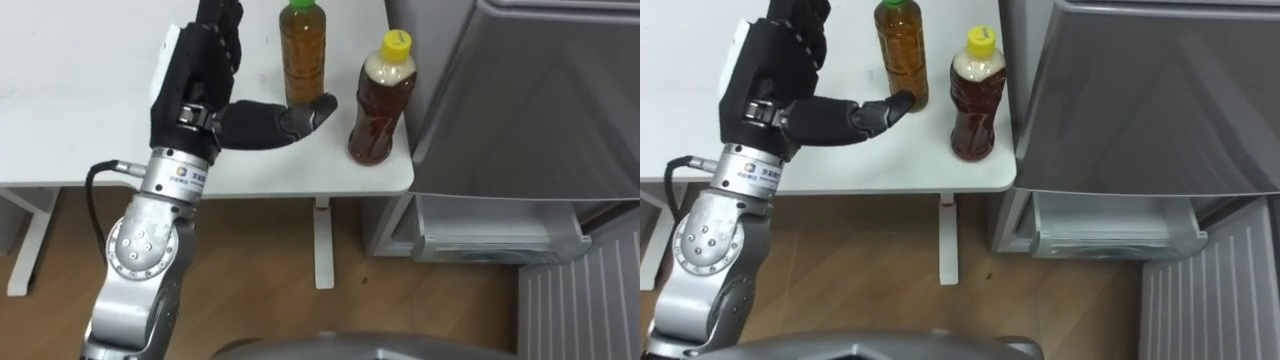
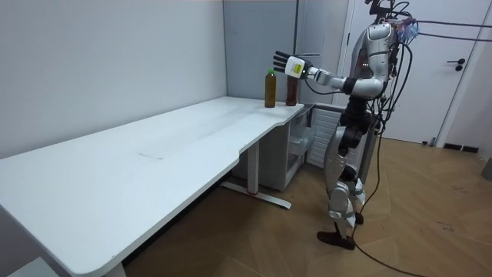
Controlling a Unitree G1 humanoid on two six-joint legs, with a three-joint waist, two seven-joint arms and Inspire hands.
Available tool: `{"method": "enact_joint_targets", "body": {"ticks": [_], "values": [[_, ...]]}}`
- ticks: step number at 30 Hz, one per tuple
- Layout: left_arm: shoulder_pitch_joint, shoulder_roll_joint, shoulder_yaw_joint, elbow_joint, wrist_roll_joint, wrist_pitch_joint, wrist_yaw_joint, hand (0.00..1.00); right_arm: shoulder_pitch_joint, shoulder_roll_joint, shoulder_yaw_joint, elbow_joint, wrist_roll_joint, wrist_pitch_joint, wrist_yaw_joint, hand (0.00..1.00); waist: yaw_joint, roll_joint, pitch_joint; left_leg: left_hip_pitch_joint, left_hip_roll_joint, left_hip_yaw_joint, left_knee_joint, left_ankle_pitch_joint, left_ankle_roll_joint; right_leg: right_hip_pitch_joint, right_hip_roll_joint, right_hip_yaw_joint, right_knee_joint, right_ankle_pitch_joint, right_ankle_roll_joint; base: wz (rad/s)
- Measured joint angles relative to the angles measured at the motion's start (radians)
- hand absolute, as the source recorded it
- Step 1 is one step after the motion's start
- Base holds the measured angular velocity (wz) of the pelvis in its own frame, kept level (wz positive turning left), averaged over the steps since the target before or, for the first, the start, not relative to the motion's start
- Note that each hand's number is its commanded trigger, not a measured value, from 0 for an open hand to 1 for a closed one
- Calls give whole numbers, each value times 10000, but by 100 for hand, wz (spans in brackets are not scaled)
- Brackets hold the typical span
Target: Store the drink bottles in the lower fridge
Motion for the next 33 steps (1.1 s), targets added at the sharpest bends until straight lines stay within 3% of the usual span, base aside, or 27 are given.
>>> {"method": "enact_joint_targets", "body": {"ticks": [4,10,24,33], "values": [[100,29,-191,259,6,118,-145,0,-70,-86,-12,-4,23,19,-80,0,16,79,-63,36,2,95,-82,3,-3,4,2,154,-4,0,0,-7],[238,40,-287,377,43,467,-354,0,-78,-122,-3,8,55,2,-139,0,9,123,-55,52,3,115,-54,6,-7,1,2,200,-14,0,0,0],[318,76,-352,375,65,489,-486,0,-80,-137,13,39,101,-1,-94,0,10,165,8,194,10,196,-279,39,-10,14,7,265,-15,0,0,-1],[303,91,-350,11,313,450,-418,0,-94,-136,25,288,107,-286,-217,0,-8,157,24,244,-5,185,-266,51,-13,20,4,237,-106,0,0,0]]}}
